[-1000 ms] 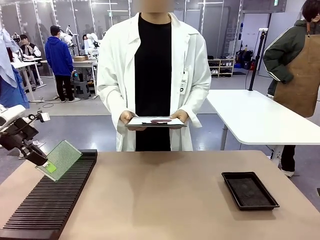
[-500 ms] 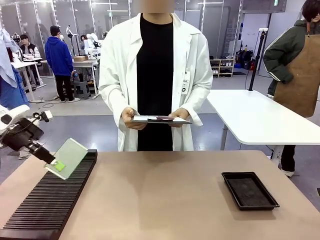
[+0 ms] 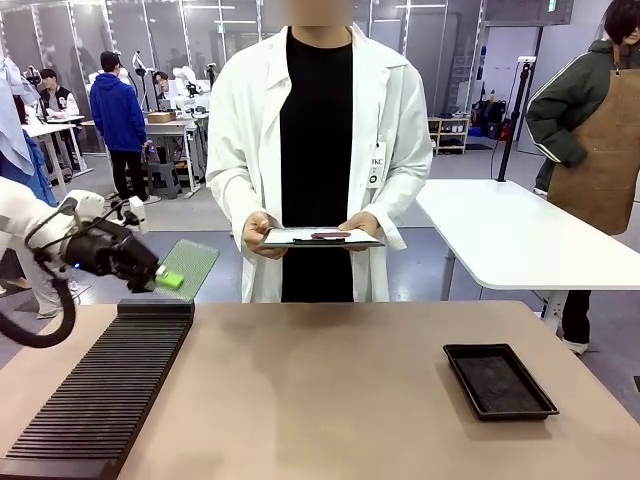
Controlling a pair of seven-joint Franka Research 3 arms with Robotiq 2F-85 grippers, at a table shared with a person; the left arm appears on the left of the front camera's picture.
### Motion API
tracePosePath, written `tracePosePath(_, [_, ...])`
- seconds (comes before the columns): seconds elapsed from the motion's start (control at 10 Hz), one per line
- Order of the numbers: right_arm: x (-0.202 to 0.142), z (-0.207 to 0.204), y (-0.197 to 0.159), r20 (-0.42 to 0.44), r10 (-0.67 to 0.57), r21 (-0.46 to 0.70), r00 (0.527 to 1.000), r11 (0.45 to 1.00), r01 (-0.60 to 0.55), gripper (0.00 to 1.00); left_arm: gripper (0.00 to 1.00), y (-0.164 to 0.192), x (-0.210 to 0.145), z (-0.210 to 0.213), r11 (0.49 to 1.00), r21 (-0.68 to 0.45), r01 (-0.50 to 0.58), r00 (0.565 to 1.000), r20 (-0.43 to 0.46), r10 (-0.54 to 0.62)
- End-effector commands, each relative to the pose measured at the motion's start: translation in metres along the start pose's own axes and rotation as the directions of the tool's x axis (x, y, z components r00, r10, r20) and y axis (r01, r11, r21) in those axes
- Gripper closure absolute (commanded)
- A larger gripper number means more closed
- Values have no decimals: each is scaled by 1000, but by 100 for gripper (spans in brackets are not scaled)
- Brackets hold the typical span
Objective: Inspect the PCB.
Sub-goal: Pick up the Blank PCB and present it to the human, then release the Blank PCB you were holding.
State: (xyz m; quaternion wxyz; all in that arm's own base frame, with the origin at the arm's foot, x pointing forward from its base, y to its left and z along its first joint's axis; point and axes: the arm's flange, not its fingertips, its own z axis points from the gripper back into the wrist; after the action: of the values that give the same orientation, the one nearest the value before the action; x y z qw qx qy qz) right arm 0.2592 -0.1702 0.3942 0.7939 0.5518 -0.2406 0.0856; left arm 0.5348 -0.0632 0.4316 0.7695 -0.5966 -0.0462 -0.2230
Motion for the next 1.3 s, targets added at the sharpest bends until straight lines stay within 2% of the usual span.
tracePosePath(0.0, [1,0,0,12,21,7,1000,1000,-21,0,97,10,33,-5,988,-132,-78,996,36,84])
tracePosePath(0.3, [1,0,0,12,21,7,1000,1000,-21,0,97,33,63,-18,963,-244,-112,989,62,131])
tracePosePath(0.6, [1,0,0,12,21,7,1000,1000,-21,0,97,41,63,-18,954,-283,-98,989,82,126])
tracePosePath(0.7, [1,0,0,12,21,7,1000,1000,-21,0,97,46,59,-25,969,-227,-101,989,85,123])
tracePosePath(1.2, [1,0,0,12,21,7,1000,1000,-21,0,97,46,59,-25,969,-227,-101,989,85,123])
